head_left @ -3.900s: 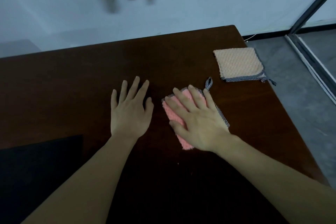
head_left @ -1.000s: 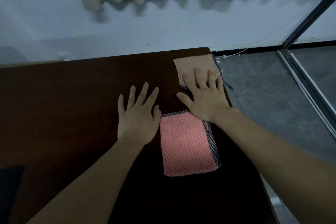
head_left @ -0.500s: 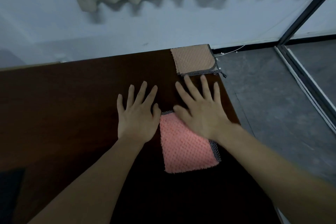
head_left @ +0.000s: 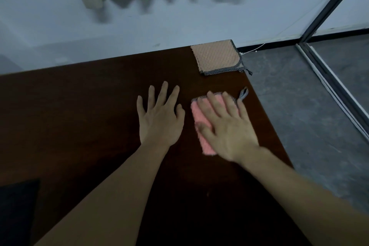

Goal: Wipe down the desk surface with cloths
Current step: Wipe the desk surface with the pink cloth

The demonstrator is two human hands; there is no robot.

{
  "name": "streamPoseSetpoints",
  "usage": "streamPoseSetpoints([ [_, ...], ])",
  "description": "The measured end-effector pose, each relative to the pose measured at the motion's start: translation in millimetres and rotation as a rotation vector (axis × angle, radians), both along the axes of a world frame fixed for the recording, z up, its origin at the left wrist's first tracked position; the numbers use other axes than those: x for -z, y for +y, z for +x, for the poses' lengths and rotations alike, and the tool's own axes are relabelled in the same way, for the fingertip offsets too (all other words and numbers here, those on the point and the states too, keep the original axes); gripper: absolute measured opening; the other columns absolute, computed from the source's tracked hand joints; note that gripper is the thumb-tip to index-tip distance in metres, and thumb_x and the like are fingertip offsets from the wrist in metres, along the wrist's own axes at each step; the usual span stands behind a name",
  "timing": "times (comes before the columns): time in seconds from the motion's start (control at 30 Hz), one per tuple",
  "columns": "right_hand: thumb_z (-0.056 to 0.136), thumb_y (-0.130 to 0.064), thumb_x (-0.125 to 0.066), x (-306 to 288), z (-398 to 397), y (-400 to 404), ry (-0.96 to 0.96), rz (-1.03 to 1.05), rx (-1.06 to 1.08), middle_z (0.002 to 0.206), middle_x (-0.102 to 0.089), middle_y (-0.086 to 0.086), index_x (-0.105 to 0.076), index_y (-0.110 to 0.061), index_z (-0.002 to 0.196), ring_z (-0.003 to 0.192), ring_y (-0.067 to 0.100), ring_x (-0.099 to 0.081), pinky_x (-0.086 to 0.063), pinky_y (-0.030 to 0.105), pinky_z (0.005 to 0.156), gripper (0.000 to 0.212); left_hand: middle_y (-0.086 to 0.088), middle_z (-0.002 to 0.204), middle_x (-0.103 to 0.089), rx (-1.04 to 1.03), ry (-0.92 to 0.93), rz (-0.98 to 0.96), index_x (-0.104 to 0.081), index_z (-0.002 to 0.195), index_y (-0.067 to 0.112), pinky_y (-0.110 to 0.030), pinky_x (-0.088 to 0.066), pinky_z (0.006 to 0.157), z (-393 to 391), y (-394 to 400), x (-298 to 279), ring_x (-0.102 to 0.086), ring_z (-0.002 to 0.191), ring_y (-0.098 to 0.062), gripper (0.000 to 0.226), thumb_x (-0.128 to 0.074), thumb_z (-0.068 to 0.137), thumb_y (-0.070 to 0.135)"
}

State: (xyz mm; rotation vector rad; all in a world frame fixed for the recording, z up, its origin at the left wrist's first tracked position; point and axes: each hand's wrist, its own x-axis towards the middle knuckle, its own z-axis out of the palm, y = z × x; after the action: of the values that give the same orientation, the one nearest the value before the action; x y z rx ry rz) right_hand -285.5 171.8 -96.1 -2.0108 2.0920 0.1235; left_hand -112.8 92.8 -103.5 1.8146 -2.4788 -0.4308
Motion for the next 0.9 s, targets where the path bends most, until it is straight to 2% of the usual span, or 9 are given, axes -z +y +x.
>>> streamPoseSetpoints([
  [0.2,0.102,-0.060,-0.005,3.8,-32.6,-48.1,0.016,-0.028,0.095,0.170,0.012,-0.006,0.010,-0.037,0.161,0.156,0.028,0.013,0.008,0.054,0.124,0.064,0.008,0.170,0.008,0.005,-0.003,-0.008,-0.002,0.160,0.041,-0.053,0.007,0.124,-1.3,-0.1,-0.4,0.014,0.155,-0.021,0.058,-0.020,0.106,0.047],
  [0.37,0.098,-0.063,0.003,-0.5,-21.7,-8.0,0.005,0.005,0.005,0.167,0.022,-0.006,0.018,-0.036,0.159,0.154,0.028,0.022,0.012,0.054,0.124,0.068,0.008,0.169,0.009,-0.006,-0.012,0.006,-0.001,0.160,0.042,-0.053,0.007,0.124,-1.6,-1.3,-1.4,0.014,0.155,-0.021,0.058,-0.020,0.105,0.047],
  [0.53,0.101,-0.066,-0.004,0.3,-29.9,3.1,0.030,0.011,-0.070,0.165,0.025,-0.009,0.015,-0.040,0.159,0.153,0.023,0.026,0.018,0.049,0.122,0.066,0.008,0.170,0.008,-0.016,-0.016,-0.013,-0.002,0.160,0.041,-0.053,0.007,0.124,-3.2,-0.6,-0.2,0.013,0.155,-0.022,0.059,-0.019,0.104,0.048],
  [0.73,0.100,-0.065,-0.006,9.6,-52.6,-57.5,0.044,-0.012,0.004,0.170,0.013,-0.005,0.009,-0.037,0.161,0.156,0.028,0.014,0.009,0.053,0.124,0.069,0.010,0.169,0.008,-0.020,-0.024,-0.014,-0.002,0.160,0.042,-0.051,0.008,0.124,-3.0,-0.1,0.9,0.014,0.155,-0.020,0.058,-0.019,0.105,0.048],
  [0.9,0.094,-0.065,0.004,3.1,-47.0,-23.0,0.037,-0.004,-0.002,0.170,0.014,-0.001,0.009,-0.033,0.162,0.156,0.031,0.012,0.010,0.053,0.124,0.075,0.011,0.169,0.008,-0.023,-0.025,-0.009,-0.003,0.160,0.043,-0.051,0.008,0.125,-4.1,-0.2,-1.0,0.014,0.155,-0.020,0.058,-0.020,0.105,0.049],
])
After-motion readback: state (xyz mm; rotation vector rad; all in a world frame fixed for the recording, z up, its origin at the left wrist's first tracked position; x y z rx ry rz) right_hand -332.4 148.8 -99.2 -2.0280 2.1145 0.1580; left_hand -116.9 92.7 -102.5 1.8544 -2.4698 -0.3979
